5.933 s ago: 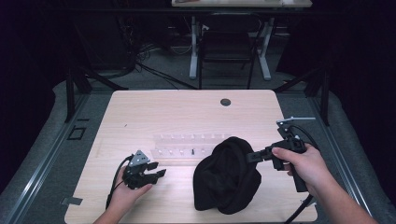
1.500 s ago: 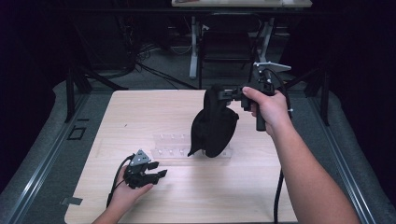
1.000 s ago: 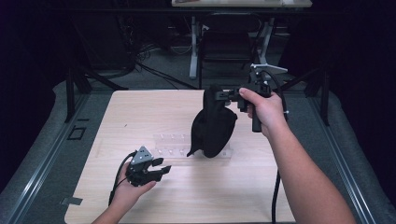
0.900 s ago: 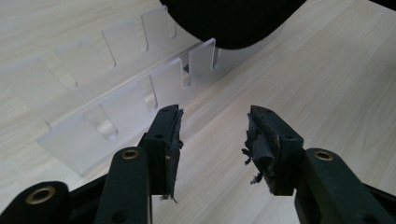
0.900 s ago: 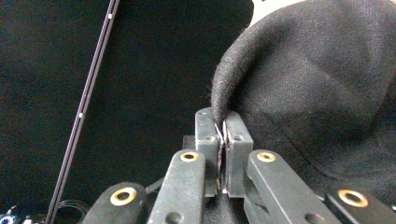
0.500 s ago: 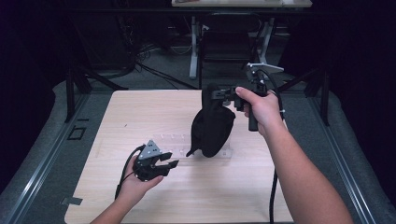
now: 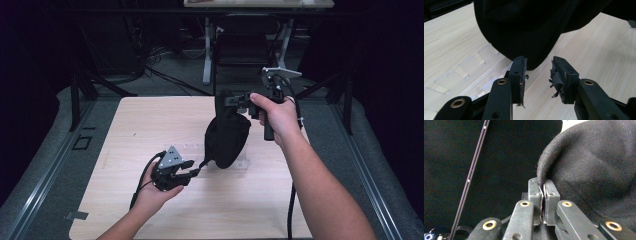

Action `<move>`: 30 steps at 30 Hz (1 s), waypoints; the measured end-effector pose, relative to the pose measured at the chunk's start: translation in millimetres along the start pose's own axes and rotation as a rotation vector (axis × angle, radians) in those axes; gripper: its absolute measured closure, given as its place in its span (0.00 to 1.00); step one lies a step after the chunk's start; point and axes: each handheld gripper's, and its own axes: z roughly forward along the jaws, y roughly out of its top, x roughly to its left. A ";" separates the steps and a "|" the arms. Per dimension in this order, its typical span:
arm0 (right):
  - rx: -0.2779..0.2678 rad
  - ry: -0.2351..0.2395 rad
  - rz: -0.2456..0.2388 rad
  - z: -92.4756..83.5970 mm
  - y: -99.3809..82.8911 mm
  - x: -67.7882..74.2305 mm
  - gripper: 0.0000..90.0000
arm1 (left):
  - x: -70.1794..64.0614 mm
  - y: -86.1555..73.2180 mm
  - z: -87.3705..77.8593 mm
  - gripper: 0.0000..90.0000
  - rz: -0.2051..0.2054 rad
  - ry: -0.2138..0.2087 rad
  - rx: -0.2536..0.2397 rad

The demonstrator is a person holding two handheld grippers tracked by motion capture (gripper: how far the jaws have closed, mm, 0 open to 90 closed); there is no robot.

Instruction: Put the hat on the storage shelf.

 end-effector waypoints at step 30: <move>0.003 0.014 -0.019 5.6 -2.8 7.4 0.92 | -16.8 25.0 6.1 0.91 0.085 0.055 -0.017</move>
